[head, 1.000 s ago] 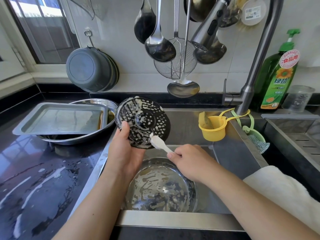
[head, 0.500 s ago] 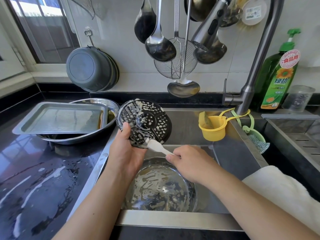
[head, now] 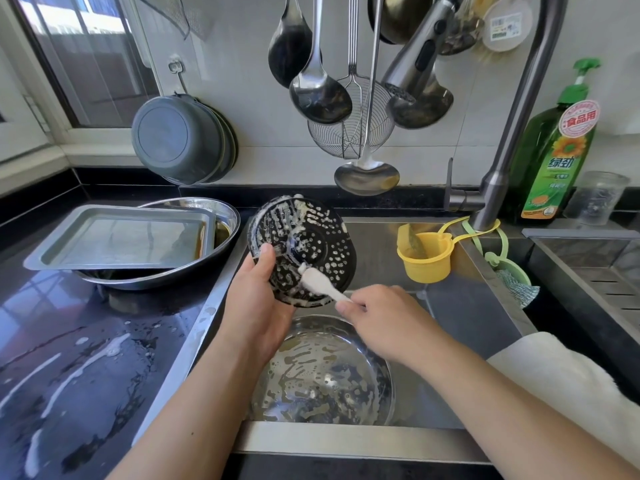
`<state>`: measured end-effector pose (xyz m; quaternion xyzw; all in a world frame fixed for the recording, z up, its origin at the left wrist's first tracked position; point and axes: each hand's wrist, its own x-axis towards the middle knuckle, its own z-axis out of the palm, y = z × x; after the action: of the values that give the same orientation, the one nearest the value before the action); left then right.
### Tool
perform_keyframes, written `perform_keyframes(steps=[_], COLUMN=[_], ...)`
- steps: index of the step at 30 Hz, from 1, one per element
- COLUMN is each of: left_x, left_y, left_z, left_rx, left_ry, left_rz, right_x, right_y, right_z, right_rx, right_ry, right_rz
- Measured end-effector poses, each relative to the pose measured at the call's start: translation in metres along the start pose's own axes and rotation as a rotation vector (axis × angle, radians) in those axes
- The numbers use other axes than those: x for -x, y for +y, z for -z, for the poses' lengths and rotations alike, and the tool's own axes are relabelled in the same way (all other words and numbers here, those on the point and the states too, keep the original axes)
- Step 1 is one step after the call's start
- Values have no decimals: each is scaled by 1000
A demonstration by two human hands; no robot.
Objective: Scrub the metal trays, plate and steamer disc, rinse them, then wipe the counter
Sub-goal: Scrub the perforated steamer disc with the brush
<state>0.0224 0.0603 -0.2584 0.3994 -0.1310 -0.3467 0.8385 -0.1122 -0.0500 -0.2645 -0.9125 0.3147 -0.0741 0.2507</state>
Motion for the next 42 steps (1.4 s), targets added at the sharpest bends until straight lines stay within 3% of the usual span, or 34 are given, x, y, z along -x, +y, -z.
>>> perform_keyframes(steps=[6, 11, 17, 22, 27, 30, 37, 42], left_x=[2, 2, 4, 3, 6, 6, 4, 3], left_y=[-2, -5, -11, -12, -16, -17, -12, -10], left_z=[0, 0, 0, 1, -1, -3, -2, -2], left_rx=[-101, -179, -303, -349, -437, -421, -273, -214], left_ry=[12, -14, -73, -56, -105, -118, -36, 27], left_rz=[-18, 8, 39, 35, 35, 41, 18, -18], right_x=[-2, -1, -5, 3, -2, -2, 1, 2], right_y=[6, 1, 7, -3, 2, 2, -5, -6], right_z=[9, 0, 11, 4, 5, 3, 0, 4], right_rx=[-94, -33, -109, -23, 0, -16, 19, 29], right_ry=[205, 84, 191, 62, 177, 206, 31, 26], right_rz=[-13, 15, -55, 10, -69, -73, -26, -24])
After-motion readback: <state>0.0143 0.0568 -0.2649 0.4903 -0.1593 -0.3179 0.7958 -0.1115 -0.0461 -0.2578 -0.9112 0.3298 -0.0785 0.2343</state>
